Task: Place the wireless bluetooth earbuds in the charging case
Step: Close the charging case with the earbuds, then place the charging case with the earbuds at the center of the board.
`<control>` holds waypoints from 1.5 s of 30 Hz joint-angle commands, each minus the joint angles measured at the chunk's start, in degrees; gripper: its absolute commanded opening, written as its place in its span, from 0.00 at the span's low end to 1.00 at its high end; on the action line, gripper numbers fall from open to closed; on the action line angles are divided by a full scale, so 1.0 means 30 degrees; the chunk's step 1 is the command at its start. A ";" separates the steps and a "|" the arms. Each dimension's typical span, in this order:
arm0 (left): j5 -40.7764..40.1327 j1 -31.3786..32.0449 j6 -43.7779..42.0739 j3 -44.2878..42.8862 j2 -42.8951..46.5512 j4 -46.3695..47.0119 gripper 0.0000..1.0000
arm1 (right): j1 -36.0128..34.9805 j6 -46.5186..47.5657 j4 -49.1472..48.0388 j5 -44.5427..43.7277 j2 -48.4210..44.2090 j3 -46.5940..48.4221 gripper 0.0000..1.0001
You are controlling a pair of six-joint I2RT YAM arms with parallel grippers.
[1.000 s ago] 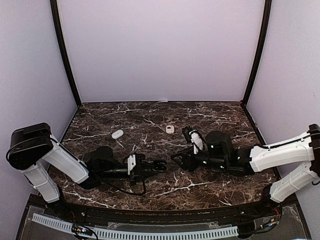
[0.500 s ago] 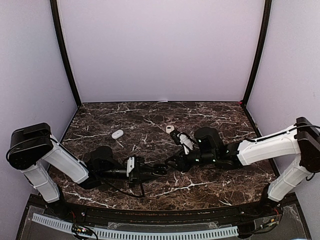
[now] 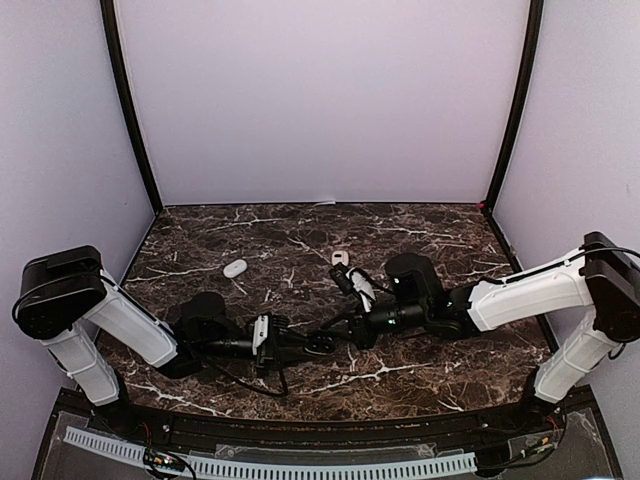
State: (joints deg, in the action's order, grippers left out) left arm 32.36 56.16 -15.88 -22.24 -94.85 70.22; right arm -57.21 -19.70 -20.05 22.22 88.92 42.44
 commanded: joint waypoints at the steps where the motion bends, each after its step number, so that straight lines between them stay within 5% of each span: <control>1: 0.0163 0.0088 0.0029 -0.0114 0.0097 0.0447 0.09 | 0.0057 0.0208 -0.2034 0.1782 -0.0644 -0.0446 0.00; 12: -0.2407 -0.1148 0.3132 -0.1286 -0.0062 -0.1677 0.07 | 0.0078 0.0461 -0.4422 0.2488 -0.3262 -0.2727 0.00; 19: -0.5205 -0.2857 0.6241 0.0128 0.1346 -0.0049 0.07 | 0.0264 0.0395 -0.1680 -0.8539 -0.5158 -0.2964 0.02; 21: -0.4404 -0.4927 0.9147 -0.0002 0.1975 -0.1373 0.06 | 0.0500 0.0236 -0.1365 -1.1202 -0.5502 -0.3012 0.04; 25: -0.2244 -0.8983 1.2751 -0.0532 0.3519 -0.5023 0.03 | 0.1327 0.1001 -0.0434 -1.2048 -0.5079 -0.2052 0.08; 32: -0.6223 -1.0116 1.3358 -0.1858 0.6192 -1.1914 0.11 | 0.2032 0.2004 0.1004 -1.3120 -0.3088 -0.0050 0.09; 39: -0.3568 -1.0168 1.2763 -0.6182 0.2891 -1.6330 0.09 | 0.2492 0.2208 0.0283 -1.2728 -0.1783 0.0757 0.09; 45: -0.1844 -1.0174 1.3109 -0.8393 -0.0112 -1.5985 0.14 | 0.2496 0.2496 -0.1805 -1.3681 -0.1463 -0.0879 0.11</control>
State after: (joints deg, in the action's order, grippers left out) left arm 22.13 25.87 22.76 -43.62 -91.72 25.61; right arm -50.06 -13.50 -19.86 -15.73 83.92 42.50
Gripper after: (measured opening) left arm 0.237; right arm 0.104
